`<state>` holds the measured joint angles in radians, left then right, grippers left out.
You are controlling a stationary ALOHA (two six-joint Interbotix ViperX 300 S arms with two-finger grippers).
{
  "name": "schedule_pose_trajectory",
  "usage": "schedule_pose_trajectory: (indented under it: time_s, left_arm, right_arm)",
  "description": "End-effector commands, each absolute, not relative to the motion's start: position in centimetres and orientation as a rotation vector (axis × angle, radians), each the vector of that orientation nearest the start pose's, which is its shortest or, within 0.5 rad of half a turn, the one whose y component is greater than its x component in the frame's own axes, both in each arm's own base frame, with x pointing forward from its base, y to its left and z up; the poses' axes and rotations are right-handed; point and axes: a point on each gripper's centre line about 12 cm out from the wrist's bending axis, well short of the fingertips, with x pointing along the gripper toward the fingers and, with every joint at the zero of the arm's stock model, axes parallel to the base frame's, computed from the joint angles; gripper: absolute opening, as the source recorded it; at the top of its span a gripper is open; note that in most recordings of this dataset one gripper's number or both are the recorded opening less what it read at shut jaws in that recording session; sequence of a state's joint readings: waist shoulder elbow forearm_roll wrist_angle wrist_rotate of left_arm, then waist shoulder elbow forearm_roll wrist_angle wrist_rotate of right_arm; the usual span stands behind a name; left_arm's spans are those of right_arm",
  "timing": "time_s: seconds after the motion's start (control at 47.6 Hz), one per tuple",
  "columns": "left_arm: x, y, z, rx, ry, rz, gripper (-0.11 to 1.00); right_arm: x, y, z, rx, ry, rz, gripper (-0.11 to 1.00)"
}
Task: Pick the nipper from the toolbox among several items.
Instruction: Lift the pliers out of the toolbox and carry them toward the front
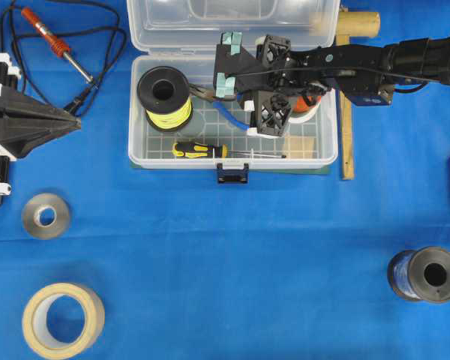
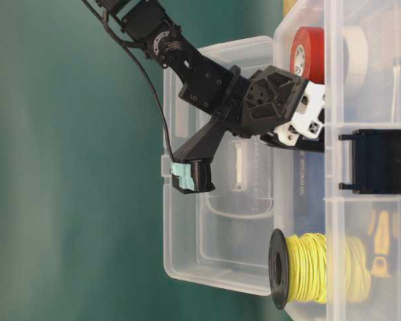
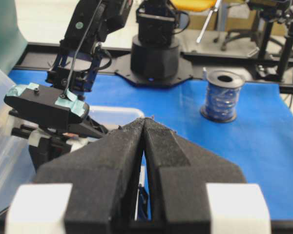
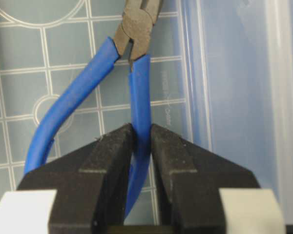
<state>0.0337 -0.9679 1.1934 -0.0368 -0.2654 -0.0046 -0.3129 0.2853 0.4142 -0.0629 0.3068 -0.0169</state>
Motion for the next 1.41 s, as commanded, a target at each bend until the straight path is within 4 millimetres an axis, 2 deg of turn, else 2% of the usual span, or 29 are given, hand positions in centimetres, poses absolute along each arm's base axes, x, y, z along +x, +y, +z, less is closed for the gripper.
schedule_pose_trajectory:
  time_s: [0.0,0.252,0.315,0.504,0.63,0.756,0.903,1.05,1.239,1.386]
  left_arm:
    - [19.8,0.8,28.8,-0.044,-0.051,0.045,0.0]
    - [19.7,0.8,28.7,-0.053,-0.042,0.044,0.0]
    - [19.7,0.8,28.6,-0.053,-0.038,0.044,0.0]
    - [19.7,0.8,28.7,-0.053,-0.041,0.044,0.0]
    - [19.7,0.8,28.7,-0.055,-0.042,0.044,0.0]
    - [19.7,0.8,28.7,-0.055,-0.042,0.044,0.0]
    - [19.7,0.8,28.6,-0.055,-0.039,0.044,0.0]
    - [19.7,0.8,28.6,-0.053,-0.039,0.044,0.0]
    - [19.7,0.8,28.6,-0.053,-0.038,0.044,0.0]
    - [19.7,0.8,28.4,-0.054,-0.035,0.044,0.0]
  right_arm:
    - [41.7,-13.4,11.8,0.074,0.98,-0.262,0.13]
    - [41.2,-13.1,18.0,0.064,0.843,-0.278,0.13]
    - [40.7,-13.0,20.0,0.057,0.798,-0.281,0.13]
    - [38.8,-12.4,24.2,0.053,0.73,-0.29,0.13]
    - [37.5,-10.6,26.3,0.045,0.677,-0.265,0.13]
    - [36.9,-7.6,27.4,0.042,0.629,-0.201,0.13]
    - [36.6,-3.0,27.3,0.071,0.592,-0.103,0.13]
    - [36.6,1.5,26.0,0.117,0.598,-0.007,0.13]
    - [37.7,4.8,21.9,0.165,0.677,0.044,0.13]
    - [38.8,5.8,18.2,0.186,0.735,0.047,0.13]
